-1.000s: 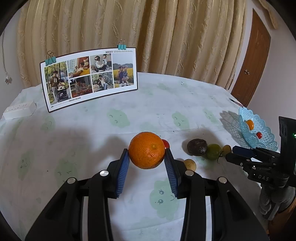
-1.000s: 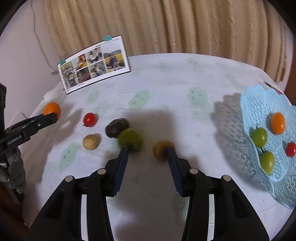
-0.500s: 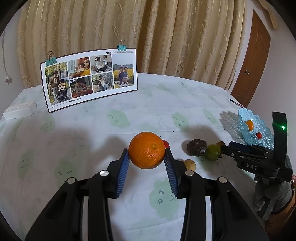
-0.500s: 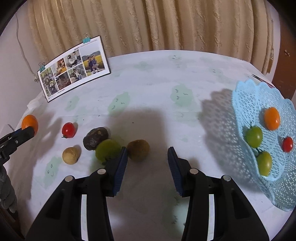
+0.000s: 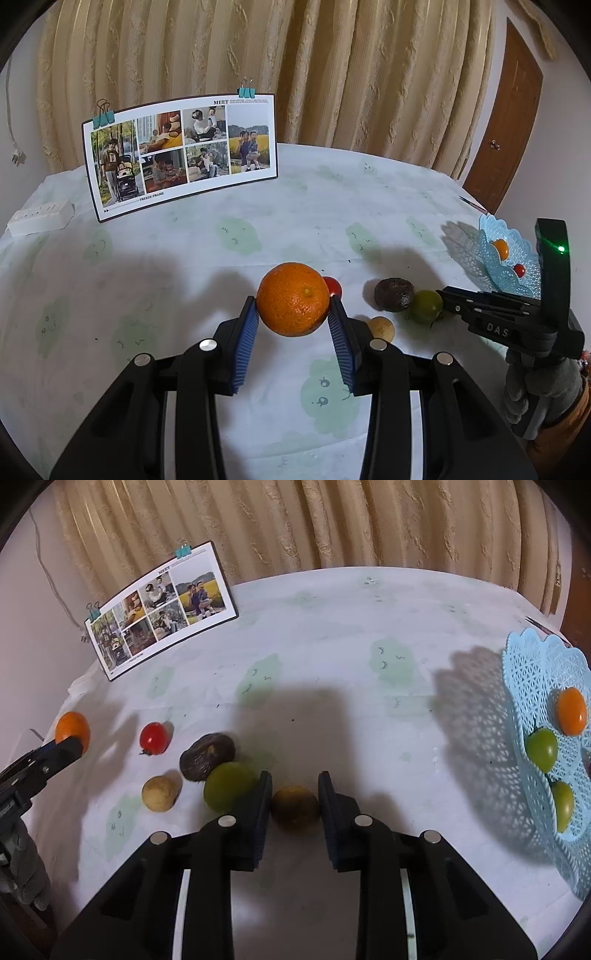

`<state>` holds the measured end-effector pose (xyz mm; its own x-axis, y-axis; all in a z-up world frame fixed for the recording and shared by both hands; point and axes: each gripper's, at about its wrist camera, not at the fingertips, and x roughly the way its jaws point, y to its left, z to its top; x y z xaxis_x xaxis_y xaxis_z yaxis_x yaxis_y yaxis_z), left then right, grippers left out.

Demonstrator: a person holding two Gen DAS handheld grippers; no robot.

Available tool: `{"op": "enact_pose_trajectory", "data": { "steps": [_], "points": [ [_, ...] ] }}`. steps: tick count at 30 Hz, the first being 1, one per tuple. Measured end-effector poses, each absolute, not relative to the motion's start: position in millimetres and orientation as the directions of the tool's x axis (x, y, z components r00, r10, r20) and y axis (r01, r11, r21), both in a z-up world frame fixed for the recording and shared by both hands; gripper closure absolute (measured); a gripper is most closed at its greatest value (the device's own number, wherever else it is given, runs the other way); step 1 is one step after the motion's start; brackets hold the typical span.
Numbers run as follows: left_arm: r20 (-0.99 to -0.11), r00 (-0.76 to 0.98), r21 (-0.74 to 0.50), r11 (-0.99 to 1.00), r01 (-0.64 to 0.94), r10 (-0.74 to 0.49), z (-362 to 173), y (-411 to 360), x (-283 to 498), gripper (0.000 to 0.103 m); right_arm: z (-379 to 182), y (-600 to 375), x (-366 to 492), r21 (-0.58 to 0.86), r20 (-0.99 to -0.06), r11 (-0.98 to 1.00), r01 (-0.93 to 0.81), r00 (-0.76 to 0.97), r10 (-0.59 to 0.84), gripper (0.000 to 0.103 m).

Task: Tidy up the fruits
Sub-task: 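Hold the tangerine in the left tool while the right tool grasps the brown round fruit, then carry the brown fruit into the basket with the right tool while the left tool holds the tangerine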

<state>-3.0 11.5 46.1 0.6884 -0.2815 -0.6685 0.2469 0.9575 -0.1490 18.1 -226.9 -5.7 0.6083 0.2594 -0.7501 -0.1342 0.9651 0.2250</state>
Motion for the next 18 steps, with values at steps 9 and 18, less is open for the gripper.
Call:
{"op": "enact_pose_trajectory", "data": {
  "steps": [9, 18],
  "points": [
    [-0.667, 0.688, -0.151, 0.956, 0.253, -0.287, 44.5, 11.0, -3.3, 0.064, 33.3, -257.1, -23.7, 0.236, -0.654, 0.971, -0.027, 0.734, 0.180, 0.076],
    [-0.669, 0.686, -0.145, 0.955, 0.260, -0.288, 42.0, 8.4, -3.5, 0.064, 58.3, -311.7, -59.7, 0.254, -0.594, 0.959, 0.125, 0.803, 0.052, 0.076]
  ]
}}
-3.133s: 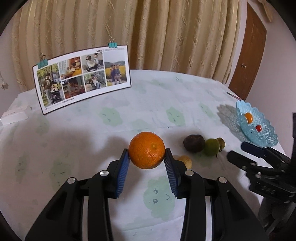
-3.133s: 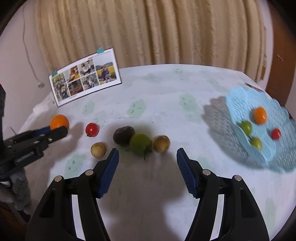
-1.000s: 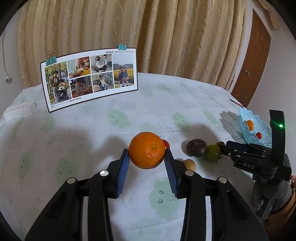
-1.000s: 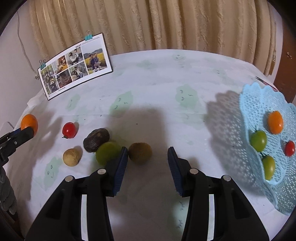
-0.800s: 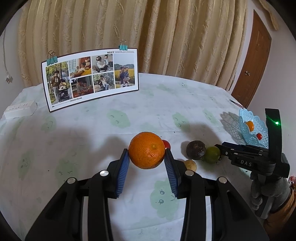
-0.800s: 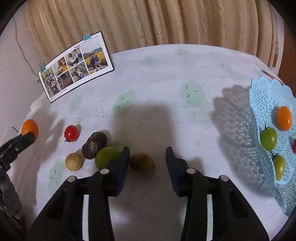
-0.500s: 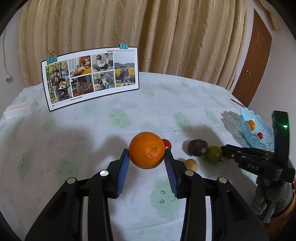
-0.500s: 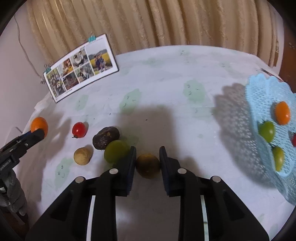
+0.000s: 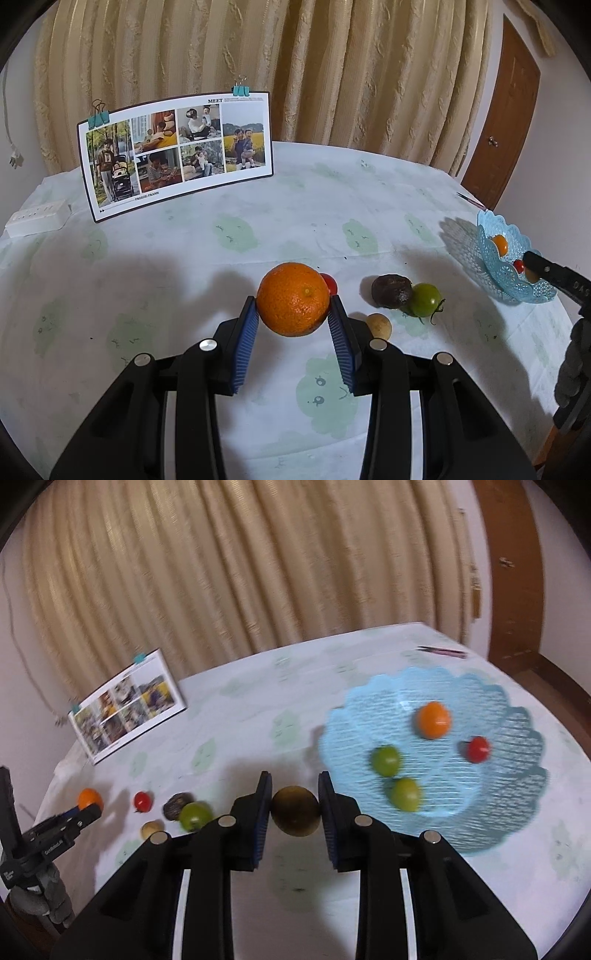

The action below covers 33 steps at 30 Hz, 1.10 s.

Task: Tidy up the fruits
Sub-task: 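Carry the brown fruit into the basket with the right tool while the left tool holds the tangerine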

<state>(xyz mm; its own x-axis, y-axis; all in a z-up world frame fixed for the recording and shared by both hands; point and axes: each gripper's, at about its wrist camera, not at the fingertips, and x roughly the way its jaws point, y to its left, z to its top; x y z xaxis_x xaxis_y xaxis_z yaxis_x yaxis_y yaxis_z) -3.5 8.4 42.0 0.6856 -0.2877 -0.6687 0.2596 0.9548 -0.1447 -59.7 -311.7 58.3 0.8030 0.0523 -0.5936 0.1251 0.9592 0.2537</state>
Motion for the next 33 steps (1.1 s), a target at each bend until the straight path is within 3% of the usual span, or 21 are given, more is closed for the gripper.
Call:
{"op": "enact_pose_trajectory", "data": {
  "steps": [16, 17, 19, 33],
  "points": [
    [-0.679, 0.677, -0.126, 0.954, 0.273, -0.284, 36.8, 1.3, -3.5, 0.064, 44.5, -385.8, -87.6, 0.315, -0.617, 0.888, 0.335, 0.783, -0.076, 0.076],
    [-0.678, 0.678, -0.125, 0.954, 0.273, -0.283, 36.8, 0.7, -3.4, 0.064, 44.6, -387.2, -89.7, 0.318, -0.613, 0.886, 0.337, 0.786, -0.079, 0.074],
    [-0.679, 0.678, -0.124, 0.954, 0.273, -0.282, 36.9, 0.0, -3.1, 0.064, 45.7, -389.6, -95.7, 0.326, -0.602, 0.878, 0.350, 0.793, -0.092, 0.060],
    [-0.681, 0.657, -0.105, 0.932, 0.347, -0.322, 54.4, -38.8, -10.9, 0.064, 40.8, -386.4, -132.9, 0.287, -0.533, 0.870, 0.401, 0.821, -0.203, 0.060]
  ]
}}
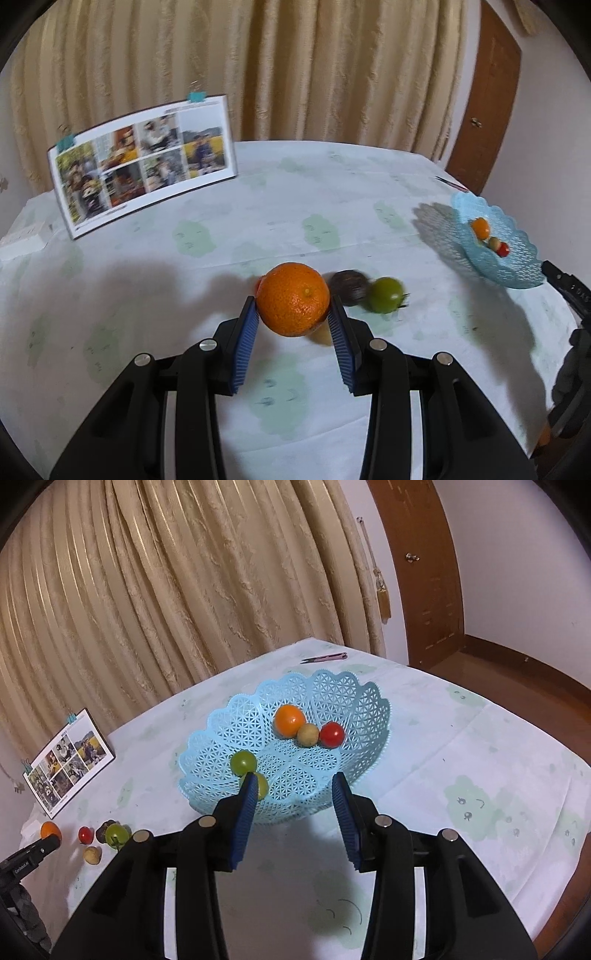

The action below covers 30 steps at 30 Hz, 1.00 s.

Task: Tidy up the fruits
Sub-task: 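Carry the brown fruit into the basket with the right tool while the left tool holds the tangerine, then lower the tangerine into the blue basket and open the left tool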

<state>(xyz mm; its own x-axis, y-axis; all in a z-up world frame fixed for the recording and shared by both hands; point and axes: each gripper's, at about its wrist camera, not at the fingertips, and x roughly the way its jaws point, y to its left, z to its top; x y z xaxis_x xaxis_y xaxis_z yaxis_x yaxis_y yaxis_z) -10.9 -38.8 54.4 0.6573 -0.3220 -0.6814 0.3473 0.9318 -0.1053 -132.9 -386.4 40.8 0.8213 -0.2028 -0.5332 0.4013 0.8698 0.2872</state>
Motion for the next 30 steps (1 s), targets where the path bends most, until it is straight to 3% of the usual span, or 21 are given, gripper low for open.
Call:
{"op": "enact_pose_trajectory", "data": {
  "steps": [5, 20, 30],
  "points": [
    [-0.667, 0.645, -0.094, 0.901, 0.423, -0.373, 71.4, -76.4, -15.0, 0.064, 41.5, -390.6, -143.0, 0.293, -0.501, 0.861, 0.416, 0.834, -0.233, 0.052],
    [-0.654, 0.554, -0.078, 0.774, 0.629, -0.515, 87.1, -217.8, -17.3, 0.064, 33.9, -413.3, -160.1, 0.316, -0.489, 0.855, 0.412, 0.843, -0.225, 0.052],
    [-0.696, 0.482, -0.095, 0.733, 0.673, -0.532, 70.5, -281.4, -3.1, 0.061, 35.1, -420.1, -162.3, 0.324, -0.480, 0.852, 0.412, 0.847, -0.227, 0.050]
  ]
}}
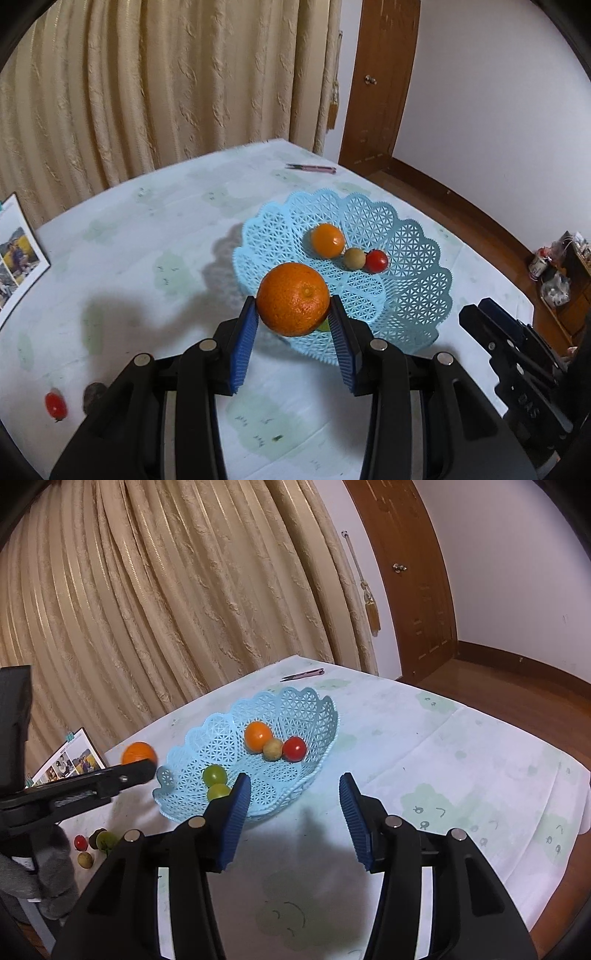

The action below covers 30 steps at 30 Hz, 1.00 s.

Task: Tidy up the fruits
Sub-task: 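Lower the tangerine into the blue basket and open the left tool, then move the left tool to the red tomato and grasp it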

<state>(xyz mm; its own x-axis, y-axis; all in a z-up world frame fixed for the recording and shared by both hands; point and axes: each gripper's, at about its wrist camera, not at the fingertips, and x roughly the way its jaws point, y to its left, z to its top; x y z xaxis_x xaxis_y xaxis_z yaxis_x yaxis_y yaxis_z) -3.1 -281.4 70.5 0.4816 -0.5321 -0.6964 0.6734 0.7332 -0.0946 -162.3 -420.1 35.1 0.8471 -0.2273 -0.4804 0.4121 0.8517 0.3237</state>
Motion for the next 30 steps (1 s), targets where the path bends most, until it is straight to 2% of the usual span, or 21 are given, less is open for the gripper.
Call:
{"op": "enact_pose_trajectory", "data": {
  "steps": [1, 3, 5, 7, 12, 19, 27, 30],
  "points": [
    [-0.697, 0.478, -0.099, 0.732, 0.674, -0.534, 69.6, -282.6, -2.2, 0.051, 34.8, -420.8, -162.5, 0.325, -0.480, 0.850, 0.414, 0.847, -0.229, 0.045],
    [-0.684, 0.497, -0.098, 0.743, 0.663, -0.534, 70.7, -280.8, -0.2, 0.036, 34.5, -422.4, -163.7, 0.328, -0.478, 0.846, 0.421, 0.846, -0.236, 0.043],
    [-0.674, 0.512, -0.095, 0.750, 0.655, -0.532, 72.8, -276.9, 1.2, 0.035, 34.3, -423.4, -164.0, 0.332, -0.478, 0.842, 0.425, 0.845, -0.238, 0.043],
    [-0.670, 0.526, -0.090, 0.761, 0.642, -0.524, 74.9, -271.6, 4.1, 0.028, 34.7, -423.5, -164.1, 0.337, -0.476, 0.839, 0.427, 0.846, -0.239, 0.043],
    [-0.652, 0.575, -0.073, 0.795, 0.602, -0.495, 82.6, -251.9, 9.5, 0.021, 36.3, -419.4, -165.0, 0.346, -0.471, 0.835, 0.427, 0.849, -0.239, 0.043],
    [-0.628, 0.614, -0.081, 0.825, 0.559, -0.478, 97.3, -216.0, 13.3, 0.021, 43.7, -402.5, -162.9, 0.340, -0.460, 0.852, 0.399, 0.861, -0.220, 0.037],
    [-0.605, 0.665, -0.093, 0.868, 0.488, -0.439, 110.6, -165.0, 17.3, 0.016, 54.5, -377.0, -157.8, 0.332, -0.446, 0.874, 0.354, 0.876, -0.186, 0.036],
    [-0.598, 0.687, -0.100, 0.889, 0.447, -0.413, 113.2, -141.0, 21.9, 0.016, 57.4, -366.3, -156.2, 0.324, -0.444, 0.884, 0.337, 0.879, -0.172, 0.031]
  ]
}}
